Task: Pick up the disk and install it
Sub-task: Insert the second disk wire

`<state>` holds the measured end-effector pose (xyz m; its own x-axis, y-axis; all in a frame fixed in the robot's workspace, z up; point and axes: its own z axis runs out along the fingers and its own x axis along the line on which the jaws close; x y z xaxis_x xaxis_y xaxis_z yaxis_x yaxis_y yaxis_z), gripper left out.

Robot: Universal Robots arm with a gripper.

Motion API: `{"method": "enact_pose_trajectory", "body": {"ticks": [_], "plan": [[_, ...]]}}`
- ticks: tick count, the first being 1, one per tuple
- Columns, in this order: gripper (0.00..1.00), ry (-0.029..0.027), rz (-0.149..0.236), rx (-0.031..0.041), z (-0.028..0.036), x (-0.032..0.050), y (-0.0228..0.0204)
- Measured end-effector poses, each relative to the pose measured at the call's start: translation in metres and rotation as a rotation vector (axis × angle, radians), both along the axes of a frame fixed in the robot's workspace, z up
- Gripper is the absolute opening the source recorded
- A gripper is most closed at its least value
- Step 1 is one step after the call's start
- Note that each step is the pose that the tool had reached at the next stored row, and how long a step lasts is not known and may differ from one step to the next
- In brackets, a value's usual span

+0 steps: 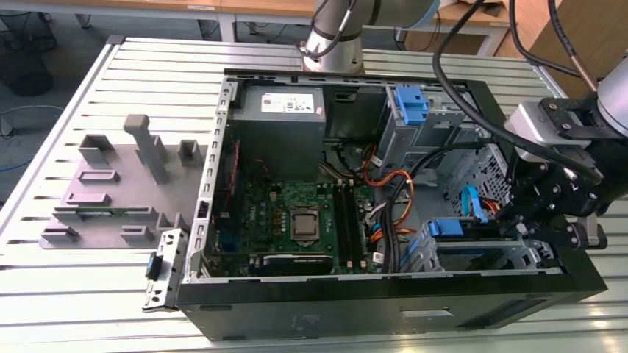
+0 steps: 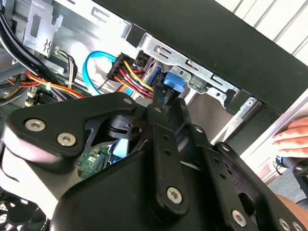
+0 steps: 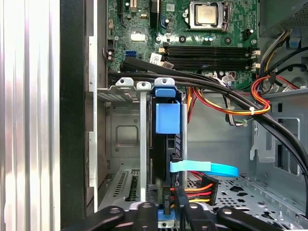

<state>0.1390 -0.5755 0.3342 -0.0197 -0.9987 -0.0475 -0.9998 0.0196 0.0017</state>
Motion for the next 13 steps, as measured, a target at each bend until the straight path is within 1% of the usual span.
{"method": "enact_pose_trajectory", "body": {"ticks": [1, 2, 3, 4, 9, 13], "plan": [[0.28, -0.0001, 0.0, -0.0002, 0.0001, 0.0, 0.0], [0.22, -0.0001, 0.0, -0.0003, 0.0001, 0.0, 0.0], [0.22, -0.0001, 0.0, -0.0002, 0.0001, 0.0, 0.0], [0.16, 0.0, 0.0, -0.0001, 0.0, 0.0, 0.0001], [0.16, 0.0, 0.0, 0.0001, 0.0001, 0.0, 0.0001], [0.16, 0.0, 0.0, 0.0, 0.004, 0.0, 0.0001]]}}
